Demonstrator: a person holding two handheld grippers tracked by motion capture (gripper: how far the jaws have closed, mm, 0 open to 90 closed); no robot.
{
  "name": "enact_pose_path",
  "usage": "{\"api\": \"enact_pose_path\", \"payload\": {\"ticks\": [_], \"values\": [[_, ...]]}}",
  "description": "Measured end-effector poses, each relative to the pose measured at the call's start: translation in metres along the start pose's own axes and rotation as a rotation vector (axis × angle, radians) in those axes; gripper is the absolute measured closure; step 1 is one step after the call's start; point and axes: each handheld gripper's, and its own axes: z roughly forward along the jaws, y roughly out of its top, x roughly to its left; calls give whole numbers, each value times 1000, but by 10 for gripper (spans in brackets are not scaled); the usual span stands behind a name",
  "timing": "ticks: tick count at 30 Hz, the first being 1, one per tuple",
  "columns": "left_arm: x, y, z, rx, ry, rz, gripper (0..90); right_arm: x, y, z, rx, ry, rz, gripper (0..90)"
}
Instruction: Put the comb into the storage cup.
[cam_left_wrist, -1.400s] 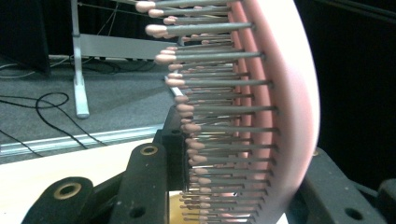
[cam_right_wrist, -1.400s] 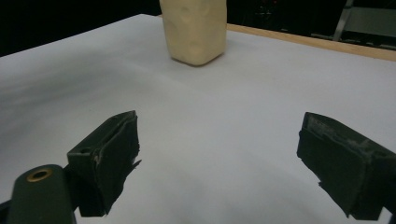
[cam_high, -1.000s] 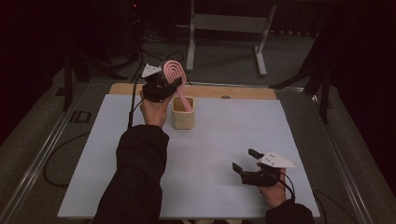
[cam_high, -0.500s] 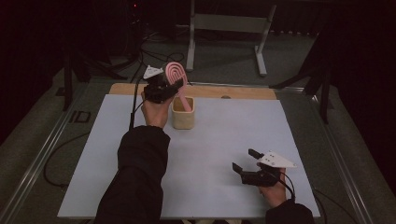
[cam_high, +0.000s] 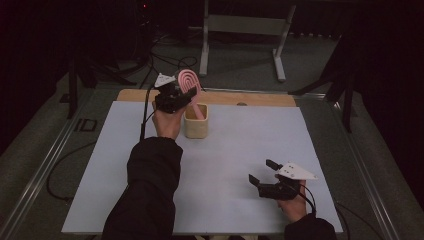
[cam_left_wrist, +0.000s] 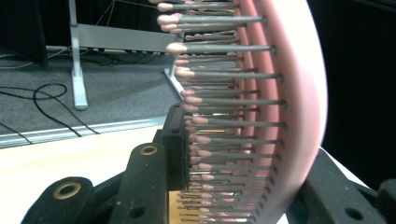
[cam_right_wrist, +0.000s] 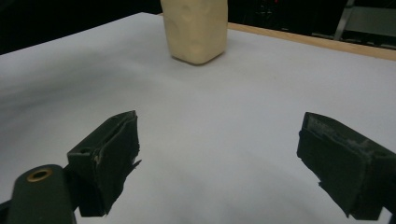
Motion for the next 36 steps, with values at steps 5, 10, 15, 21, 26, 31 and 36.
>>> {"api": "enact_pose_path", "payload": {"ticks": [5,10,15,21,26,31,36], "values": [[1,-3,1,1,2,-8,638,0,0,0,1,2,0,123],[4,-7,2,4,5,-23,638,0,0,0,1,2,0,123],[4,-10,4,10,7,-26,637,0,0,0,2,1,-1,123],[4,-13,5,19,9,-27,637,0,0,0,2,2,0,123],[3,-15,8,31,10,-22,635,0,0,0,2,0,1,123],[2,-19,12,49,9,-21,632,0,0,0,2,1,1,123],[3,-24,16,76,9,-21,627,0,0,0,2,0,0,123]]}}
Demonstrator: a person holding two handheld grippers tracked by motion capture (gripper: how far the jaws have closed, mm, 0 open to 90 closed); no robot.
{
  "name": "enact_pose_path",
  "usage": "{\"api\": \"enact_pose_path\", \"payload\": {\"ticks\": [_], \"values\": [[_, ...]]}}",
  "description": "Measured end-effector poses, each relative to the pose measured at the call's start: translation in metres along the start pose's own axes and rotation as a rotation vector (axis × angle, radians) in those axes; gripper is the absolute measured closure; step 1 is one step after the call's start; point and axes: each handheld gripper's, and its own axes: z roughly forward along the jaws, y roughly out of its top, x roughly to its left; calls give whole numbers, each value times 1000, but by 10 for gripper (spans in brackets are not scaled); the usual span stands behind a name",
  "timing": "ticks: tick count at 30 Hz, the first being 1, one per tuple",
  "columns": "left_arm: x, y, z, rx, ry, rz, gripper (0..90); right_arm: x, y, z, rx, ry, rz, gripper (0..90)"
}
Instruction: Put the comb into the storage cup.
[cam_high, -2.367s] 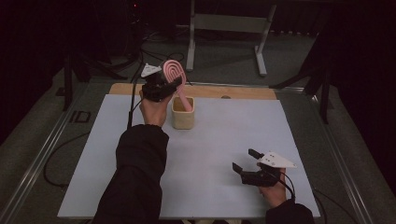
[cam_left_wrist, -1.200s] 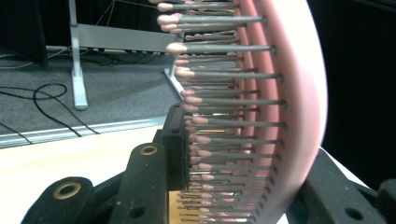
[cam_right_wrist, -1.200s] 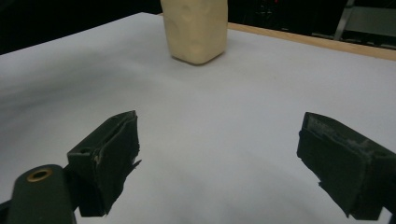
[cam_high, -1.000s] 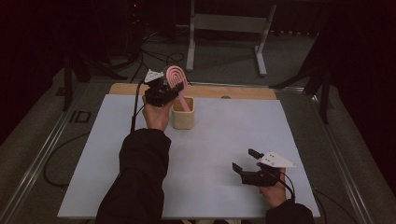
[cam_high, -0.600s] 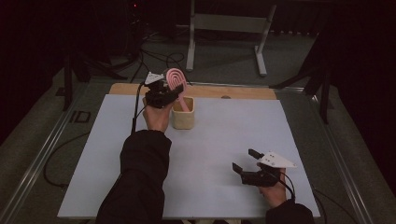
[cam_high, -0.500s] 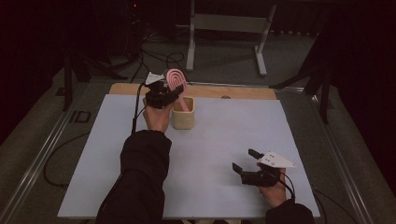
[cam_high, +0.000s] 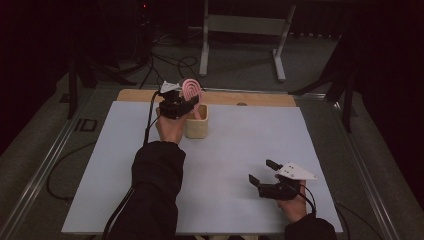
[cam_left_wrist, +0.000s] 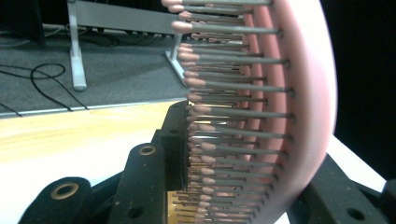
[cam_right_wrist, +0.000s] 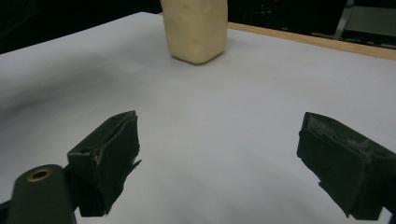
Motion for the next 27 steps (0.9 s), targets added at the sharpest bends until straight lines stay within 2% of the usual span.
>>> {"api": "enact_pose_path", "payload": {"ticks": [9,15,18,22,27], "values": [[1,-8,8,41,-12,-4,615,0,0,0,2,-1,0,123],[2,-7,8,43,-23,-9,596,0,-1,0,4,-3,2,123],[5,-5,6,41,-7,-21,513,0,-1,0,3,-4,4,123],[9,-3,3,61,30,-12,405,0,-1,0,3,-3,4,123],[12,-2,-1,54,69,-15,304,0,-1,0,4,-3,2,123]]}}
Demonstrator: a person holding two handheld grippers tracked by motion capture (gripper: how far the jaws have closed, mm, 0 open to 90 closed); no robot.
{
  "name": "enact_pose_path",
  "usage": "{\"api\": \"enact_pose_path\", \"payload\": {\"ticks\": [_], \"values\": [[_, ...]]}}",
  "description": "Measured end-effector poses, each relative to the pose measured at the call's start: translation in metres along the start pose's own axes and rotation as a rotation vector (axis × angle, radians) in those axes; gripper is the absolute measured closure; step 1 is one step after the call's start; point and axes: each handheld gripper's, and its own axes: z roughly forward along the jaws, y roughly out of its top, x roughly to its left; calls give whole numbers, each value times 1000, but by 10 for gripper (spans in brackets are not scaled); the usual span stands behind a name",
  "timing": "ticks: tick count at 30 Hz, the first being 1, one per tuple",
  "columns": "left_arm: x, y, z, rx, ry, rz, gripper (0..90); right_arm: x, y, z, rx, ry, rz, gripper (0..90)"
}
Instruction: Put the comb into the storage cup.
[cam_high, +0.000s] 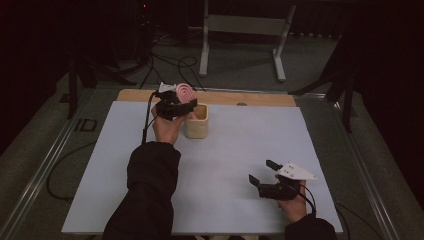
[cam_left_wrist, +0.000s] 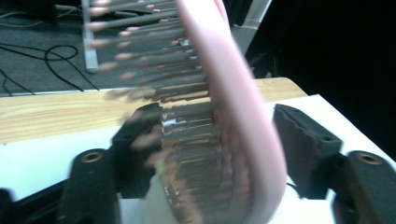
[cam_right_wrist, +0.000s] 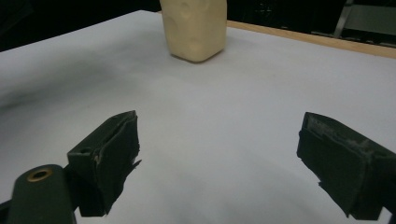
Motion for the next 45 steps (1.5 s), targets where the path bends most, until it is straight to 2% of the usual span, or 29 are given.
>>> {"api": "enact_pose_path", "payload": {"ticks": [5,8,11,15,28,32,36,42,45], "values": [[1,0,-3,-10,51,11,163,0,0,0,0,0,1,123],[3,-2,-5,-2,76,17,139,0,0,0,0,0,3,123],[4,-4,-7,13,87,30,78,0,0,0,1,0,3,123],[3,-5,-12,1,74,55,9,0,0,0,1,1,3,123],[-2,-19,-38,-31,78,172,0,1,0,0,0,2,2,123],[-1,-23,-50,-39,68,183,0,1,0,0,1,3,1,123],[1,-31,-59,-3,58,213,0,1,0,0,1,2,0,122],[8,-48,-80,-16,22,219,0,1,0,0,0,3,1,123],[12,-57,-92,-8,-4,227,0,1,0,0,1,1,1,122]]}}
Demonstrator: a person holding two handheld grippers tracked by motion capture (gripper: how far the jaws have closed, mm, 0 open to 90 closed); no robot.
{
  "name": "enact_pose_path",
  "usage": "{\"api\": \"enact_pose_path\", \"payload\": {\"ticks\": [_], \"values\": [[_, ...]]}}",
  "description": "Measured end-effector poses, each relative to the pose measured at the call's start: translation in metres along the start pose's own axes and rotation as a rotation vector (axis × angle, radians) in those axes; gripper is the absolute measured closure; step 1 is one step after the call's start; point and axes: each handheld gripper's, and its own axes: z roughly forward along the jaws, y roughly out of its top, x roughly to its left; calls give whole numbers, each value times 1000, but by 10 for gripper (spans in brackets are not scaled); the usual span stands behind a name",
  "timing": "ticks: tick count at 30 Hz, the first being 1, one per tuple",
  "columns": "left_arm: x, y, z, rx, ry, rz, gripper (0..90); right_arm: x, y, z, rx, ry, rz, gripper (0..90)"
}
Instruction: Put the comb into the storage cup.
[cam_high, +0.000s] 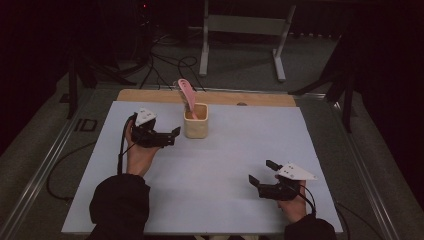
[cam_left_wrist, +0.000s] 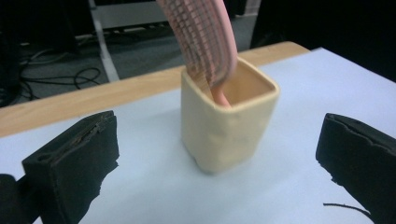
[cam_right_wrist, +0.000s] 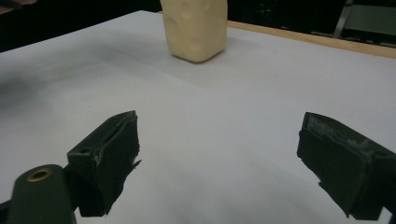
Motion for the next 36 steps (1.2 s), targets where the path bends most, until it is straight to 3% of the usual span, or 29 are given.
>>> {"api": "enact_pose_path", "payload": {"ticks": [8,12,18,21,28,31,34,35,36], "values": [[8,-34,-35,-14,-18,34,0,-1,0,-1,-6,-6,2,122],[12,-58,-50,-30,-23,12,0,0,0,-2,-3,-10,-1,122],[10,-91,-66,-18,-12,35,0,1,0,-1,1,-16,-9,122],[11,-106,-71,-11,-10,25,0,1,0,-2,2,-14,-6,121],[14,-121,-86,-11,14,19,0,4,-4,-9,-1,-11,-6,121],[14,-125,-96,-49,27,6,0,2,-4,-11,-17,-21,-1,121],[13,-125,-100,-57,33,17,0,2,-4,-11,-18,-27,-3,120],[13,-125,-103,-70,41,31,0,2,-4,-11,-10,-56,-23,115],[13,-125,-105,-79,42,32,0,2,-4,-11,-10,-56,-23,115]]}}
